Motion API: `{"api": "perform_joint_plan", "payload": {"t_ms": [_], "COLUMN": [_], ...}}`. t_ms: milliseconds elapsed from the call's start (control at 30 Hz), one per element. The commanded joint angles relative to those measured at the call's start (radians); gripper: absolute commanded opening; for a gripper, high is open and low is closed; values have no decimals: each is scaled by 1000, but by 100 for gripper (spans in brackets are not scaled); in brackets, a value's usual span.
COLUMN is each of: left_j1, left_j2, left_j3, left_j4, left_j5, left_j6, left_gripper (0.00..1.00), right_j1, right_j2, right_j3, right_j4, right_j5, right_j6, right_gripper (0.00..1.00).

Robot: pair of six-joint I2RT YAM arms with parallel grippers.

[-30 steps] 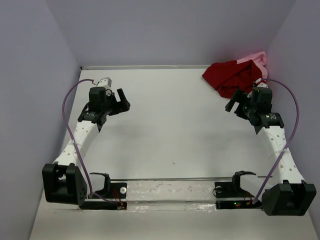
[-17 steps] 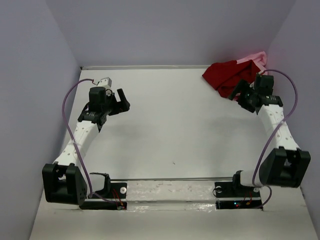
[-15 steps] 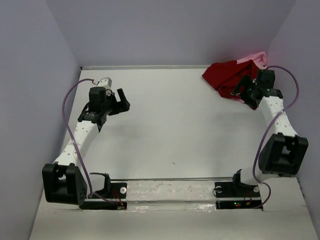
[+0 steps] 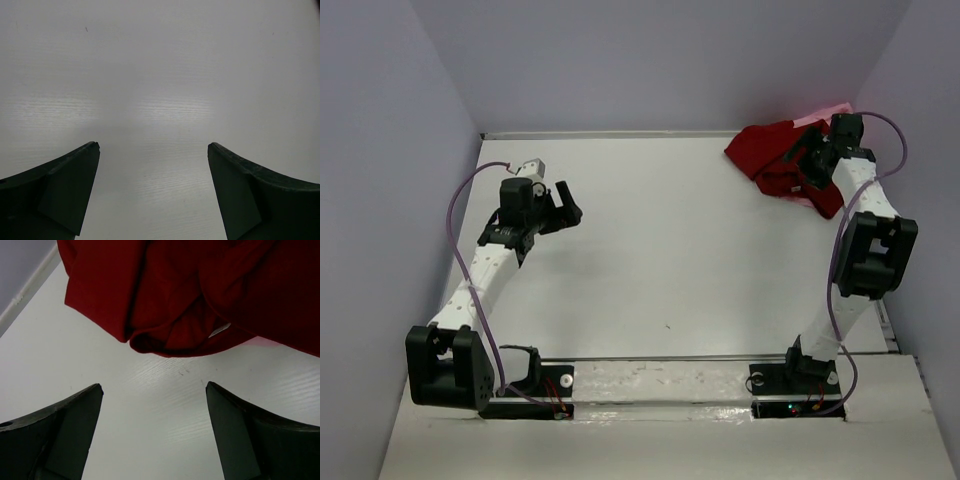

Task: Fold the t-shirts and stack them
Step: Grab crumpled tshirt from the corner of the board with the right arm

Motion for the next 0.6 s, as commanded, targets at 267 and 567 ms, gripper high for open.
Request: {"api": "perform_joint_plan", "payload": {"t_ms": [267,567], "left_j1": [-7,-7], "left_j2": [-40,-52], "left_j3": [0,-17], "left_j4": [9,15], "left_j5": [4,-2], "left_j6": [19,15], "left_gripper": [99,99], "right_j1": [-14,-14], "right_j2": [192,243], "right_j3": [247,289], "right_j4": [-53,-73], "right_j5": [193,321], "right_j6": [-105,-182], "right_gripper": [89,87]}}
